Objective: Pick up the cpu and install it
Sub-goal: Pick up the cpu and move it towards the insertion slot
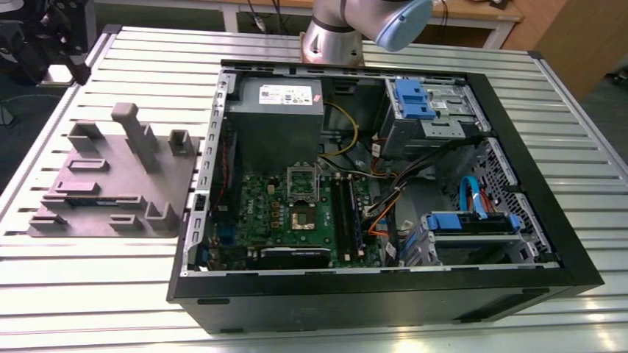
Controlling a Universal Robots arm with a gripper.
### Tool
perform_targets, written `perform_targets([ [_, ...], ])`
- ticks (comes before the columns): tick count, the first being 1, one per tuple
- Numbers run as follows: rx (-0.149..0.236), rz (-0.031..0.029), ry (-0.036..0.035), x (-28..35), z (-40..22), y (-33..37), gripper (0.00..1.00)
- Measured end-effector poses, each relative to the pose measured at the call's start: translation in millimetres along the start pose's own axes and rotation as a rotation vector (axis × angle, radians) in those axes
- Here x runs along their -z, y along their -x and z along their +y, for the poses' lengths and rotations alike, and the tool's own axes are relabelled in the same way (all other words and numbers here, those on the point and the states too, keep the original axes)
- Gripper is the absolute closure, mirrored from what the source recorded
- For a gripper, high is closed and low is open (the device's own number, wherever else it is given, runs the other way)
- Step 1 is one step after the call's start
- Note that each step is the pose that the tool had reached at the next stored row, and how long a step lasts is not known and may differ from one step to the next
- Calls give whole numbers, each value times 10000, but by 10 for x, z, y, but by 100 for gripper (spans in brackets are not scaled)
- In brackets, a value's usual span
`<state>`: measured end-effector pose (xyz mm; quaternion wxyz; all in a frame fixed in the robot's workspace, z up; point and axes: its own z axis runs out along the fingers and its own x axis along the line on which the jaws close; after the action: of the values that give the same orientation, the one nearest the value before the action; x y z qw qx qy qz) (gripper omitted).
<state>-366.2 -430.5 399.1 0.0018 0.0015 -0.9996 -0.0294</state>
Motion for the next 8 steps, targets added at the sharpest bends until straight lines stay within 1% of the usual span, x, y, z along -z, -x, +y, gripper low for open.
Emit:
perform_targets([
  [8, 0, 0, 0, 0, 0, 26, 53],
])
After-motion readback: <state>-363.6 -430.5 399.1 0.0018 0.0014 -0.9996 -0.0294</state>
